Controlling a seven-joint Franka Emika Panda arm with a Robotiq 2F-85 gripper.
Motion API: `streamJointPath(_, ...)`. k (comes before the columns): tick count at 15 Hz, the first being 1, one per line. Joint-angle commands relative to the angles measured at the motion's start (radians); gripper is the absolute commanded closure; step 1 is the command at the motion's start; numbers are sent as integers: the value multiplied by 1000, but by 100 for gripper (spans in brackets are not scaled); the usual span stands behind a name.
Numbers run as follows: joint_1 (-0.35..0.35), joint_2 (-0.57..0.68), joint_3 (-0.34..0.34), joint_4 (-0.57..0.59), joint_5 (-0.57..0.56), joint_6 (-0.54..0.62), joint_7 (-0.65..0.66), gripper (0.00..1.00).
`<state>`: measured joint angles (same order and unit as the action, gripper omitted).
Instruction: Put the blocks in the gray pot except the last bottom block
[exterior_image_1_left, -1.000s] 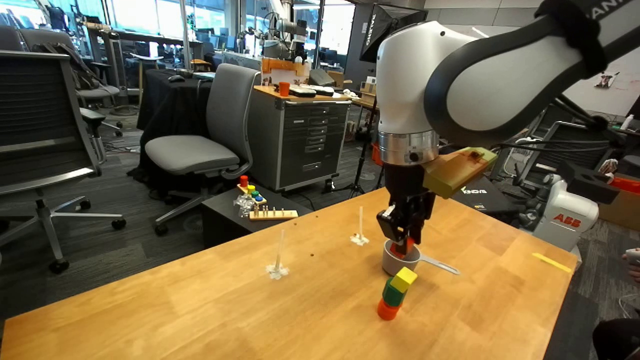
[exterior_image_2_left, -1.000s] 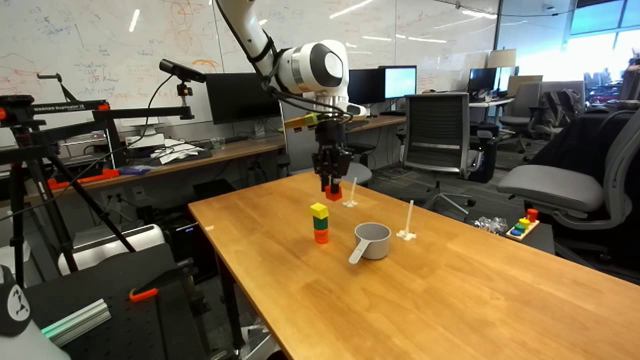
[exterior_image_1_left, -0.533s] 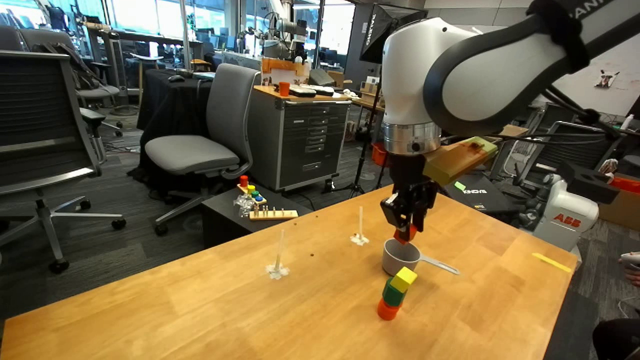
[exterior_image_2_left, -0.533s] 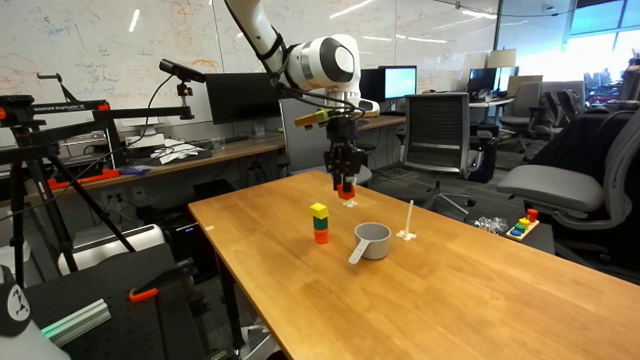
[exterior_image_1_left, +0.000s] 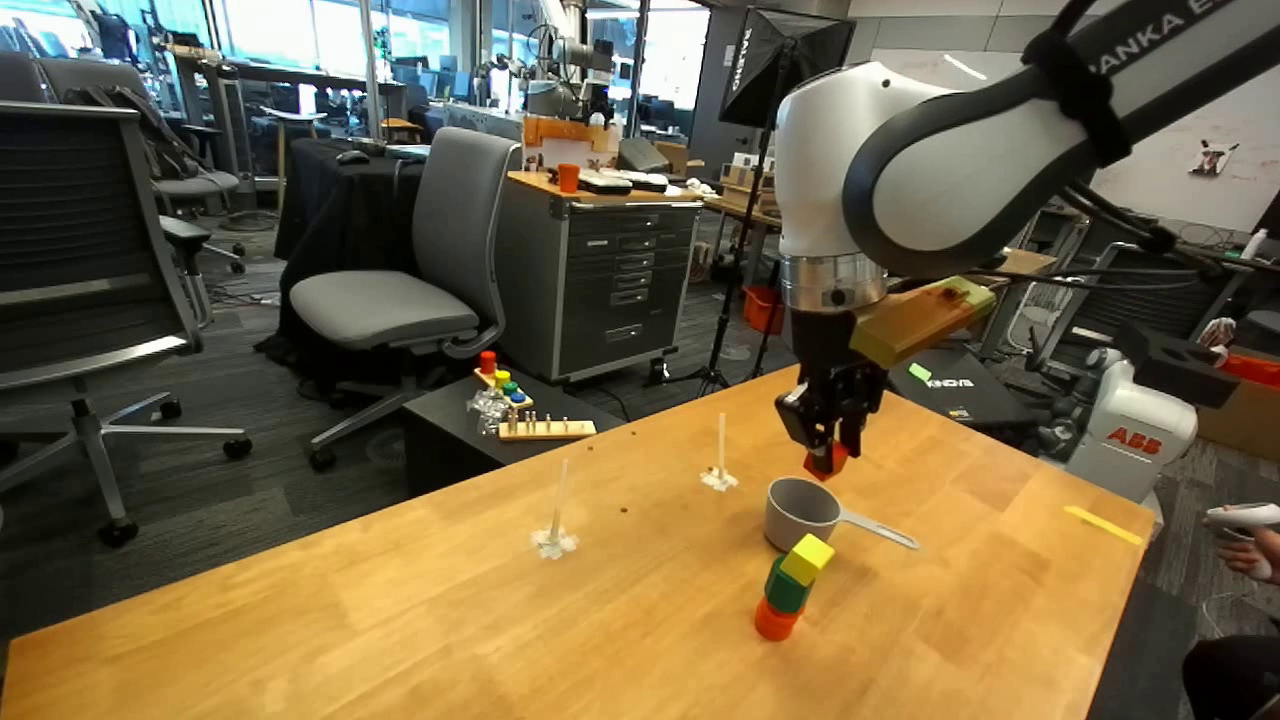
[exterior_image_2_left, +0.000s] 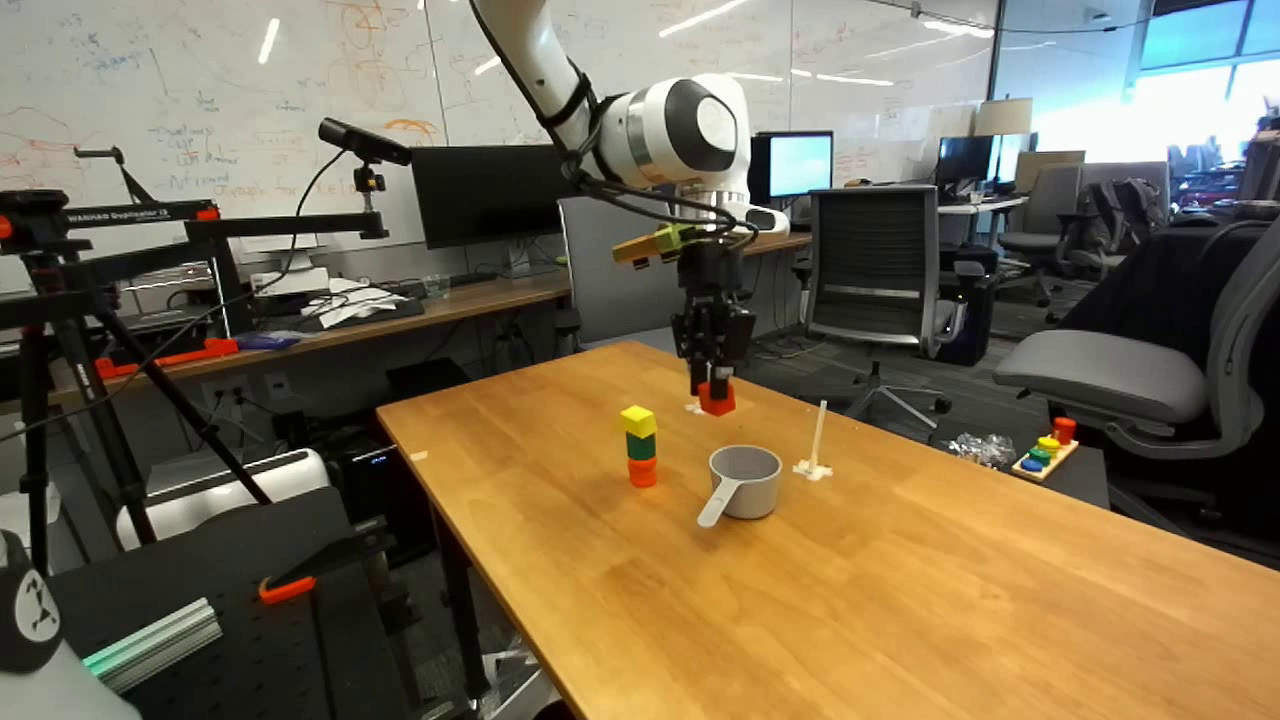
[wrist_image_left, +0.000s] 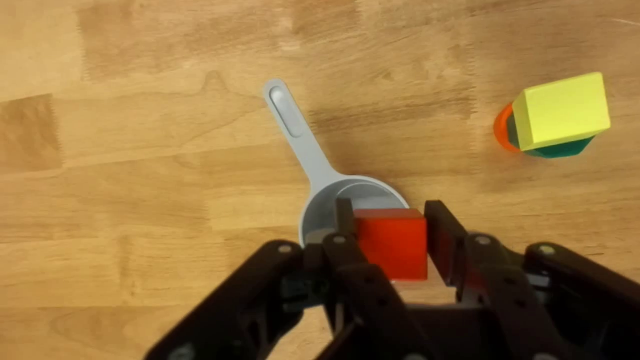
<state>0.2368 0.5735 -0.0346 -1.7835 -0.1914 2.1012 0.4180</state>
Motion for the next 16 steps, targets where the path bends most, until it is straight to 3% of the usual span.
streamJointPath(1, 4, 52, -3, 87, -6, -50, 17, 85)
streamJointPath(9, 0, 100, -7, 138, 4, -68, 16, 85)
streamJointPath(10, -1, 104, -8, 143, 6, -76, 17, 71)
streamJointPath(11, -3, 107, -7, 147, 8, -83, 17, 36)
streamJointPath(13, -6, 112, -7, 155, 11, -92, 20, 29)
streamJointPath(16, -10, 117, -7, 166, 13, -106, 23, 5)
